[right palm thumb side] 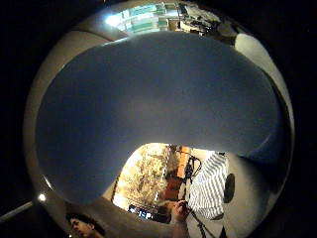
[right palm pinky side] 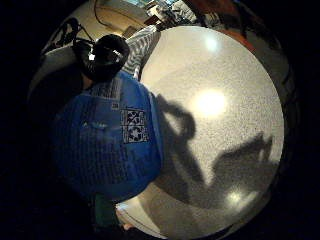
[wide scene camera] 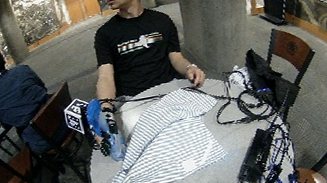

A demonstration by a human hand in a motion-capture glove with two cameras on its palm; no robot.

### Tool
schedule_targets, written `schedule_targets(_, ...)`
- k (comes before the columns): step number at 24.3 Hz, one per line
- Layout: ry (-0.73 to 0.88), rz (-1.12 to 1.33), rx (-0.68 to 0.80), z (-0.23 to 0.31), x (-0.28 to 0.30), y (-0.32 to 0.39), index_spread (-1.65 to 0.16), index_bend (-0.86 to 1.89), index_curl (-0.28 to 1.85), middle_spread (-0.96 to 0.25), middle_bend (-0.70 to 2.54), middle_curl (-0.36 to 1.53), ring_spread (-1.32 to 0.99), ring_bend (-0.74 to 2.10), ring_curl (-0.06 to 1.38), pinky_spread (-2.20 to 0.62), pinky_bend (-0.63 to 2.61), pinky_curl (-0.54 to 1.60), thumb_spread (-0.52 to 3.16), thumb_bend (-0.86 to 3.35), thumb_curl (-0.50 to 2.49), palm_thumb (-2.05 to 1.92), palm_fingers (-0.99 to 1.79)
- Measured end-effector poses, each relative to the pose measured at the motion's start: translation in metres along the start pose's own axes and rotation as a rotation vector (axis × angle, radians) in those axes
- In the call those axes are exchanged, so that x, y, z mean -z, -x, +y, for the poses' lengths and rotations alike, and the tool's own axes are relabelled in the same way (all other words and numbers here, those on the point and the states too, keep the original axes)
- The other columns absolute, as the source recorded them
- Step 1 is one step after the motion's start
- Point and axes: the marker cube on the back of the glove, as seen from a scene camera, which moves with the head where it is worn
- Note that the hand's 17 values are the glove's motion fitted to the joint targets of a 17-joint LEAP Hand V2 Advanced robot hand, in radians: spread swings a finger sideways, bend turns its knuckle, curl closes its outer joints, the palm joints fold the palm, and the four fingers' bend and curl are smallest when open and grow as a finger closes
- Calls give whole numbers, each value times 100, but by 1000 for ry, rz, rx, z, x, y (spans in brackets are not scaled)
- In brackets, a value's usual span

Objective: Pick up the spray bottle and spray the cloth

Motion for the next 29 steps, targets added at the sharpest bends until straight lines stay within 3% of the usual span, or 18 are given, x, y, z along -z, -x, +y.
schedule_targets(10, 221, 63, 92, 2, 9, 65, -16, 29, 47, -6, 36, 44, -5, 28, 36, 28, 20, 31, 55, -2, 65, 114, 112)
schedule_targets(22, 702, 250, -7, 27, -10, 72, -16, 24, 50, -6, 34, 46, -5, 27, 37, 27, 20, 33, 46, -3, 69, 111, 114)
schedule_targets(29, 848, 390, -76, 43, -18, 74, -16, 22, 51, -5, 32, 47, -4, 26, 38, 28, 21, 34, 43, -3, 71, 110, 114)
